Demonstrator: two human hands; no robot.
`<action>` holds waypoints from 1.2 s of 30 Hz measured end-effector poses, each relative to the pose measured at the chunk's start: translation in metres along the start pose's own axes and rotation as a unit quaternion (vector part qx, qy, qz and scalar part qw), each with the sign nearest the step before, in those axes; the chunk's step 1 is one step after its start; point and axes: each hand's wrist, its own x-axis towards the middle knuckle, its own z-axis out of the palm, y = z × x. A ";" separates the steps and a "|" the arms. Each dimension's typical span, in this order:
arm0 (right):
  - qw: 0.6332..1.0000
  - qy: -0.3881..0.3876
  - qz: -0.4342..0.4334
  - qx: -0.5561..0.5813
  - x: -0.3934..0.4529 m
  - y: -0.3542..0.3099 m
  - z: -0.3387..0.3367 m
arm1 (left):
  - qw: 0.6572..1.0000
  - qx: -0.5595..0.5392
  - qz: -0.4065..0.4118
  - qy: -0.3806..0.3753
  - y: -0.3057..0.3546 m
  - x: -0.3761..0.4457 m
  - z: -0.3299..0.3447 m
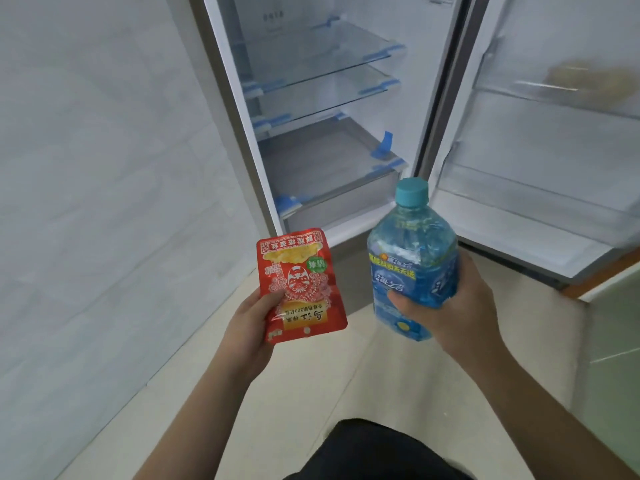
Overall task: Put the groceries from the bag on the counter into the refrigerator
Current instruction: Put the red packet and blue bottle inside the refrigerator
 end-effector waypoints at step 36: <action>0.976 -0.200 -0.080 0.039 0.316 0.065 0.026 | 0.979 -0.013 0.037 0.201 0.071 0.213 0.107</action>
